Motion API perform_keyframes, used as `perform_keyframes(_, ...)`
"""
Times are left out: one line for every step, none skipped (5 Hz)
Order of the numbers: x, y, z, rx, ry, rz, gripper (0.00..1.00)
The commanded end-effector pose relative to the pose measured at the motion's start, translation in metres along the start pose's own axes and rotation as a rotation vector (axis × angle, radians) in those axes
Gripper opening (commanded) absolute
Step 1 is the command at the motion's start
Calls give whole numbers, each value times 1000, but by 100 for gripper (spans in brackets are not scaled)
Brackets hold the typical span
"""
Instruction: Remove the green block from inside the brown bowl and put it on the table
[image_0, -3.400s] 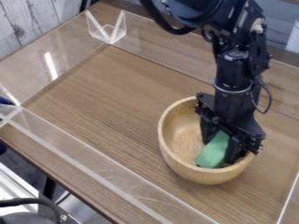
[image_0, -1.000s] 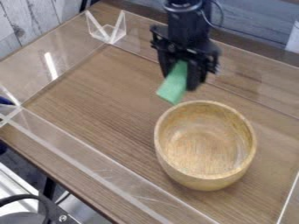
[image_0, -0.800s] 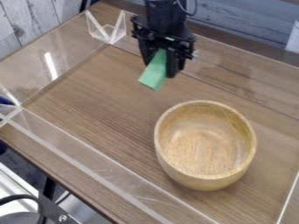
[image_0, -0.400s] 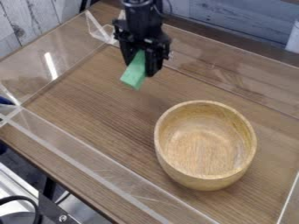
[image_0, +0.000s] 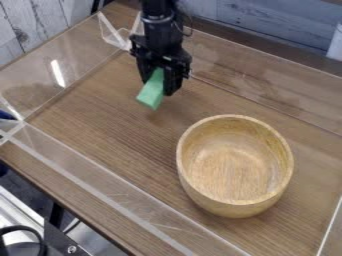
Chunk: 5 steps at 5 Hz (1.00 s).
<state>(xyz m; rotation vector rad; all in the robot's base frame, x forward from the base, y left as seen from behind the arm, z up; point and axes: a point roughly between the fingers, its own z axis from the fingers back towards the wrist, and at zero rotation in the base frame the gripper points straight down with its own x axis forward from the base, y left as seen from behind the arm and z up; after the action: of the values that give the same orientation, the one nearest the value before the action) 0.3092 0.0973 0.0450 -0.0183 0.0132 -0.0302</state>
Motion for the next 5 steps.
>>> perform_keyframes(14, 11, 10, 30, -56, 10, 0)
perform_keyframes(14, 11, 9, 30, -56, 12, 0)
perform_keyframes(13, 10, 12, 27, -57, 14, 0)
perform_keyframes(12, 9, 16, 24, -59, 16, 0)
perform_keyframes(11, 7, 20, 20, -61, 18, 0)
